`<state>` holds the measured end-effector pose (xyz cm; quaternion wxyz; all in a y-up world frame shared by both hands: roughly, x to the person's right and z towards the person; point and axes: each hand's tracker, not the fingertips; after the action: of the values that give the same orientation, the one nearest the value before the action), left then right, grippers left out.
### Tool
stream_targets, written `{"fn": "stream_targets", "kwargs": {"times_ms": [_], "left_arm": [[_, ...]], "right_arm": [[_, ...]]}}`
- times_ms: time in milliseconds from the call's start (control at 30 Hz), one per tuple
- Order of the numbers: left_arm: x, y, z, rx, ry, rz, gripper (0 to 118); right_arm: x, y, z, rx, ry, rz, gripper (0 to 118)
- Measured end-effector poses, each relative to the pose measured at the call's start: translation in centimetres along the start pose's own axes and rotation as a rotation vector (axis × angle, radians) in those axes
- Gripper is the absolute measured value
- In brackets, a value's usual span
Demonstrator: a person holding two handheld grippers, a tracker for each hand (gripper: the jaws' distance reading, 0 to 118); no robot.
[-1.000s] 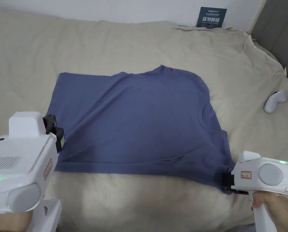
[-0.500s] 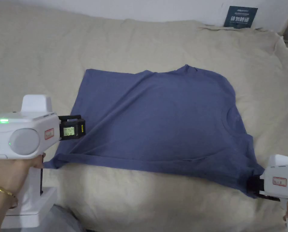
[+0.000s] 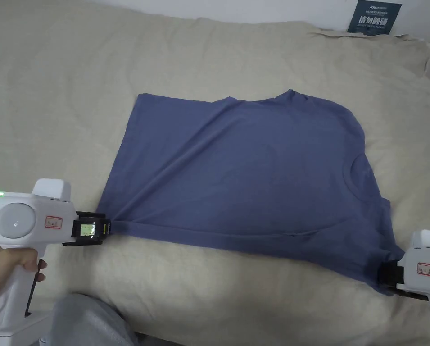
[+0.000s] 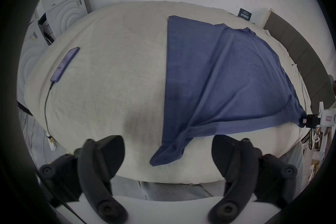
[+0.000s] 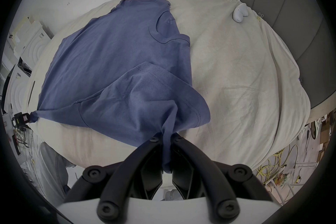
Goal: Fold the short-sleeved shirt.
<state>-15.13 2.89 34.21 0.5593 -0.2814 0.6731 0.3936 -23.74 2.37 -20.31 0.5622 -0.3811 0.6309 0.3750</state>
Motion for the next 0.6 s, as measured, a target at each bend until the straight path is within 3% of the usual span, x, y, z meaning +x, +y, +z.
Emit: {"fn": "stream_targets", "kwargs": {"times_ms": [67, 133, 167, 333, 600], "left_arm": [[0.6, -0.3, -0.6, 0.013, 0.002, -0.004, 66], [1.2, -0.3, -1.1, 0.016, 0.011, -0.004, 11], [1.3, -0.5, -1.4, 0.017, 0.016, -0.002, 5], [1.6, -1.1, -1.6, 0.008, -0.031, 0.024, 0], [0.7, 0.0, 2.4, 0.179, 0.006, 0.090, 0]], "right_arm": [[-0.1, 0.0, 0.0, -0.001, -0.004, 0.001, 5], [0.0, 0.1, 0.0, -0.002, -0.004, -0.006, 5], [0.0, 0.1, 0.0, -0.002, -0.003, -0.010, 5], [0.4, 0.1, 0.1, -0.003, 0.008, -0.032, 5], [1.6, 1.6, 3.1, 0.054, 0.070, -0.071, 5]]}}
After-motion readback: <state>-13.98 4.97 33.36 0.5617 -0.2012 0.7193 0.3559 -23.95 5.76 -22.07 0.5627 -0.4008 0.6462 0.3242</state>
